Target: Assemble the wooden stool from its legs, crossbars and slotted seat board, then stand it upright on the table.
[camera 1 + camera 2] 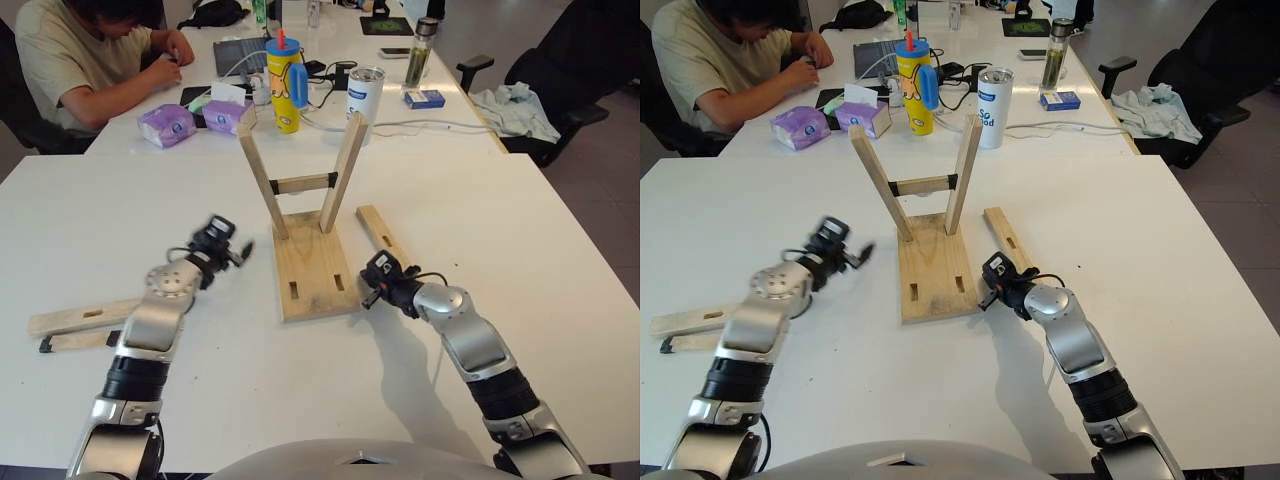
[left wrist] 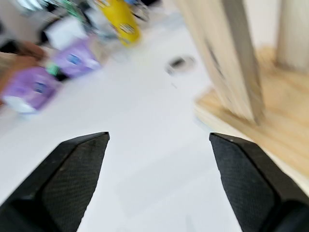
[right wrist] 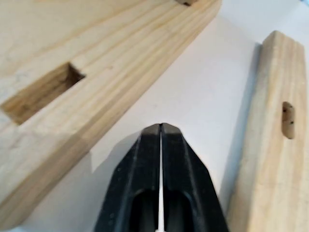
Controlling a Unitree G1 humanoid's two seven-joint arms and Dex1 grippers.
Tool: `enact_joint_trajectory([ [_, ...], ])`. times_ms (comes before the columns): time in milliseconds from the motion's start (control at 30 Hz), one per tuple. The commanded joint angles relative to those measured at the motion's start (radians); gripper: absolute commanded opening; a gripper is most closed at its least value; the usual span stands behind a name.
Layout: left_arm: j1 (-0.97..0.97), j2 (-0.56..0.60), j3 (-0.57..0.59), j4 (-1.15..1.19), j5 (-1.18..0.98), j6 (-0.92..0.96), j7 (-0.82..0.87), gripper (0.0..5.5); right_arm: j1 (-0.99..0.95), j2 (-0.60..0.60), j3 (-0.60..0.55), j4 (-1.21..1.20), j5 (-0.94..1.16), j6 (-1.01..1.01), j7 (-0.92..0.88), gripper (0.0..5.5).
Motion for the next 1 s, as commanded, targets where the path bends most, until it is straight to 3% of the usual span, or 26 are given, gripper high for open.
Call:
enact_joint_trajectory([
  [33,0.283,-0.16,0.195,-0.367,-0.036,0.129,0.158,3.86,0.018,0.026,-0.071,-0.048,0.014,-0.043,-0.066,0.0],
  [233,0.373,-0.358,0.421,-0.549,-0.165,0.393,0.307,3.86,0.046,0.035,-0.094,-0.037,0.028,-0.074,-0.085,0.0],
  [400,0.371,-0.425,0.407,-0.51,-0.108,0.519,0.428,3.86,0.03,0.023,-0.099,0.03,0.025,-0.111,-0.072,0.0],
  [667,0.339,-0.472,0.452,-0.462,-0.054,0.545,0.562,3.86,0.02,0.018,-0.081,0.081,0.022,-0.149,-0.049,0.0],
  [1000,0.231,-0.466,0.514,-0.212,-0.081,0.456,0.607,3.86,0.01,0.022,-0.065,0.113,0.017,-0.16,-0.034,0.0],
])
